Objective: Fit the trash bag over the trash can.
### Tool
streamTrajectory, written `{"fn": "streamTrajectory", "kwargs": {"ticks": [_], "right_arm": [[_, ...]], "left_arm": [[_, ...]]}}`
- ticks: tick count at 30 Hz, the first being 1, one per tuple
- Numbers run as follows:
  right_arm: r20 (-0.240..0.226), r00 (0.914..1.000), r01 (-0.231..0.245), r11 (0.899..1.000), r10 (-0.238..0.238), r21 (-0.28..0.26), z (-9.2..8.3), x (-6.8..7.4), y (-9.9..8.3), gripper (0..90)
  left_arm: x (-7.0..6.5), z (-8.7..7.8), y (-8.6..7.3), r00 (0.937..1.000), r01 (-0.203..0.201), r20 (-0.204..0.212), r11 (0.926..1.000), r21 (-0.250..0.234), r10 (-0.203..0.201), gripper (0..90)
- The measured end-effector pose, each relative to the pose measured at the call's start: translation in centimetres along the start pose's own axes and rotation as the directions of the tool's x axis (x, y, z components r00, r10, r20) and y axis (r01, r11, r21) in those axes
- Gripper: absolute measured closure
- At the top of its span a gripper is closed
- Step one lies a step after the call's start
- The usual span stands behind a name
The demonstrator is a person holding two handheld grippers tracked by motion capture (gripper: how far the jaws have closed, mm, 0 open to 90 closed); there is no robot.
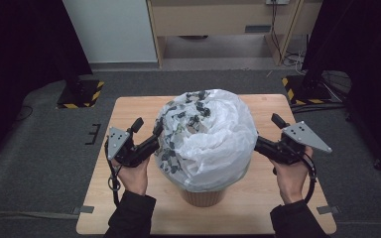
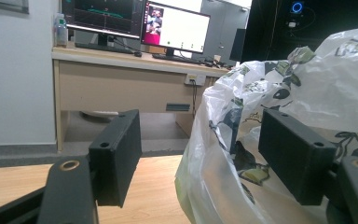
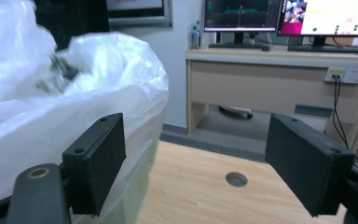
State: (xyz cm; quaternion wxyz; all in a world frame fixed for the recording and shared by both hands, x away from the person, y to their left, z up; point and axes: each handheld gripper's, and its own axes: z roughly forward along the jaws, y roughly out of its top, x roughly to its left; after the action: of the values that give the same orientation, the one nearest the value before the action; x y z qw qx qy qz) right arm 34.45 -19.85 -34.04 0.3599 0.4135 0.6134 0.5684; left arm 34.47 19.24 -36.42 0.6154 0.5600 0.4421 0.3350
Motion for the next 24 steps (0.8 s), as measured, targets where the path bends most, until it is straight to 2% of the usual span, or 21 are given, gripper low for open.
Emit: {"fn": "streamTrajectory", "kwargs": {"ticks": [4, 9, 24], "right_arm": [[0.029, 0.9991, 0.029, 0.999, -0.030, 0.043, 0.8, -0.1, -1.3, 21.4], [0.023, 0.9996, 0.012, 0.997, -0.014, 0.070, 1.6, 0.1, -3.0, 21.6], [0.025, 0.9997, -0.007, 0.996, 0.005, 0.088, 1.9, 1.1, -5.8, 23.3]], "left_arm": [[0.0, 0.1, 0.1, 1.0000, -0.002, 0.001, 1.0000, 0.005, 0.002, 29.2], [0.0, 0.4, 0.2, 1.0000, -0.003, 0.000, 0.9999, 0.012, 0.003, 29.2], [0.0, 1.5, -0.4, 1.0000, -0.010, 0.000, 0.9982, 0.060, 0.010, 29.5]]}}
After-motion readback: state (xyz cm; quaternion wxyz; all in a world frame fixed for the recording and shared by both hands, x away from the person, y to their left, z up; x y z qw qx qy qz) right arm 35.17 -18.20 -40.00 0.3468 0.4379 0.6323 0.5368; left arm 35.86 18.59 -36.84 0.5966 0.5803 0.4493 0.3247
